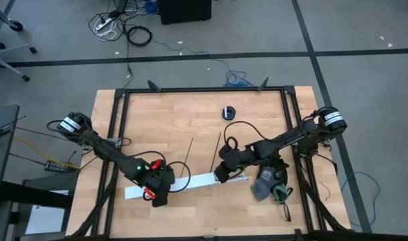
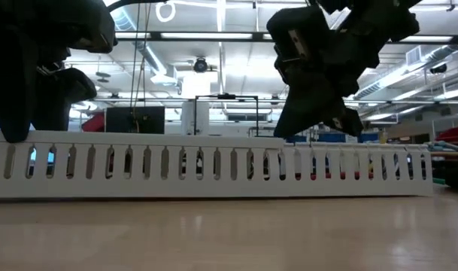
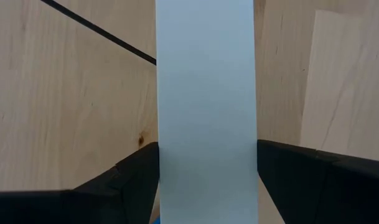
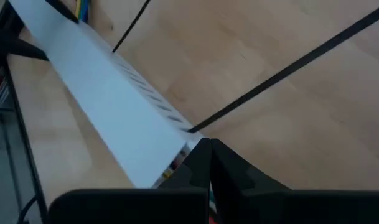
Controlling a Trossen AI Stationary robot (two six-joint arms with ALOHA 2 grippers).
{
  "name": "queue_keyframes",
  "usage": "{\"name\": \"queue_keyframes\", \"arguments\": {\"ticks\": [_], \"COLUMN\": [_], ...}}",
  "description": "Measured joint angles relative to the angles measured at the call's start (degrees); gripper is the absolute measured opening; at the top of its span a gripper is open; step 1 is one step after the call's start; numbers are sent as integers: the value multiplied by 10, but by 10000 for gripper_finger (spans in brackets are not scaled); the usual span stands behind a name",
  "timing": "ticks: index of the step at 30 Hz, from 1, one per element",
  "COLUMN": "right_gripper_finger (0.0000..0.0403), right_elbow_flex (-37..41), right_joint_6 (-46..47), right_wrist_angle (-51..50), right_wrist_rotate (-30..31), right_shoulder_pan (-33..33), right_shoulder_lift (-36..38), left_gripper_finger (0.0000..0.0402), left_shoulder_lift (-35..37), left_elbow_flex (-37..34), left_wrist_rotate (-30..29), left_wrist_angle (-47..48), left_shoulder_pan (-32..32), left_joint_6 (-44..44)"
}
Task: Ziptie cables
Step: Close the white cable duct
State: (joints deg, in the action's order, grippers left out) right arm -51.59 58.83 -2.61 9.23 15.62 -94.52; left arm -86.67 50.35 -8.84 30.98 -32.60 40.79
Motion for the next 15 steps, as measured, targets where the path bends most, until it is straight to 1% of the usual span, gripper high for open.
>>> {"name": "queue_keyframes", "arguments": {"ticks": [4,8,15], "right_gripper_finger": [0,0,0], "right_elbow_flex": [0,0,0], "right_joint_6": [0,1,5], "right_wrist_angle": [5,41,47], "right_wrist_rotate": [-17,-33,-42], "right_shoulder_pan": [-3,-3,3], "right_shoulder_lift": [-19,-35,-34], "left_gripper_finger": [241,241,241], "left_shoulder_lift": [0,0,0], "left_elbow_flex": [0,0,0], "left_wrist_rotate": [0,7,10], "left_wrist_angle": [1,3,2], "left_shoulder_pan": [0,0,0], "left_joint_6": [-2,-1,7]}}
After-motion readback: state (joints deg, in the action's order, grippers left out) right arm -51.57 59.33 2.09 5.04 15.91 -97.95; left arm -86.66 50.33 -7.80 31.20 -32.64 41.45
